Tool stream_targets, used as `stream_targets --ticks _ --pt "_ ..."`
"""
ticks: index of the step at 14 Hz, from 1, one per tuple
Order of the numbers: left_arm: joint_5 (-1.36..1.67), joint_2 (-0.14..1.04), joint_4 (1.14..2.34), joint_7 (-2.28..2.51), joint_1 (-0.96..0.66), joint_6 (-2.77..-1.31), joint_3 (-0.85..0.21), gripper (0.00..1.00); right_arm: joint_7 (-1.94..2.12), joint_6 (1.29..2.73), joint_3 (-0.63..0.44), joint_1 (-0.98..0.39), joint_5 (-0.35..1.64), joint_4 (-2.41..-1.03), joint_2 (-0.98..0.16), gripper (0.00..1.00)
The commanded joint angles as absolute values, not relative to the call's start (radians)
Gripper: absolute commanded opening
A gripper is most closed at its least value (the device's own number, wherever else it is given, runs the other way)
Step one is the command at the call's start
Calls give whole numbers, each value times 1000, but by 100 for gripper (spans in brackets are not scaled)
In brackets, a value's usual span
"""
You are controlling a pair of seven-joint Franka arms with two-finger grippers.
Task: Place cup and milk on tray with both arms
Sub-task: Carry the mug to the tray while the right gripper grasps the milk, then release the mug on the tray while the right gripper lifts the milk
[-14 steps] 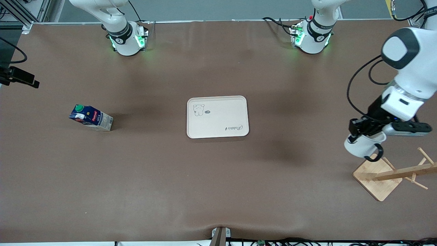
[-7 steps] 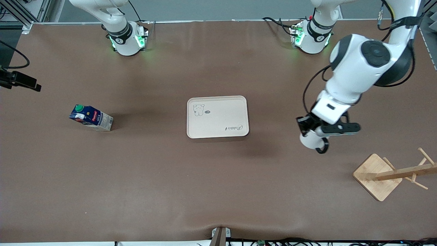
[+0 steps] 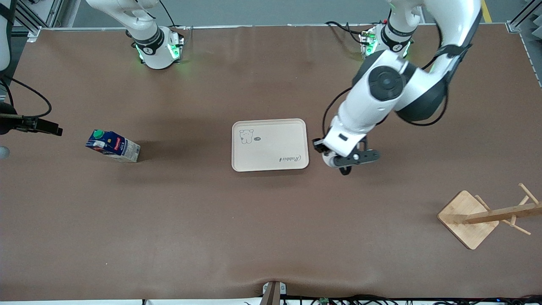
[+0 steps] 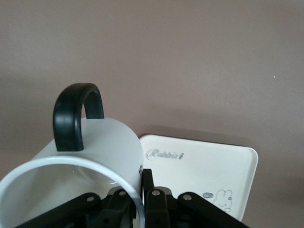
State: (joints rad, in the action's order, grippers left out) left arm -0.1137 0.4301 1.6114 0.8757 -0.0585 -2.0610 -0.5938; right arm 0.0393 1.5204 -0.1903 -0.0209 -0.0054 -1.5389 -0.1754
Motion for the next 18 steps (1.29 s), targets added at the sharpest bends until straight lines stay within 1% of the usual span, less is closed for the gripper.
stream_targets --ticks 1,2,4,5,9,12,16,18 --pt "-150 587 1445 1001 -144 -1991 -588 0 51 1545 -176 2 1 -1548 -210 100" --pt "-152 619 1425 1037 -175 -1979 -580 0 49 1580 -178 8 20 -1583 -207 100" --pt "-144 663 1419 1060 -239 -1979 -531 0 51 1604 -176 15 41 -1656 -195 100" --pt "-146 667 1422 1058 -261 -1979 -525 0 51 1621 -176 15 52 -1695 -186 100" --pt "-146 745 1431 1065 -310 -1977 -522 0 51 1710 -176 15 69 -1821 -160 100" --pt "-163 758 1488 1072 -318 -1982 -512 0 51 1781 -176 17 98 -1902 -149 100" --pt "-178 796 1509 1097 -348 -2089 -505 0 51 1835 -176 15 98 -1962 -149 100" --pt "-183 807 1514 1103 -386 -2118 -476 0 48 1858 -175 14 101 -1994 -149 100"
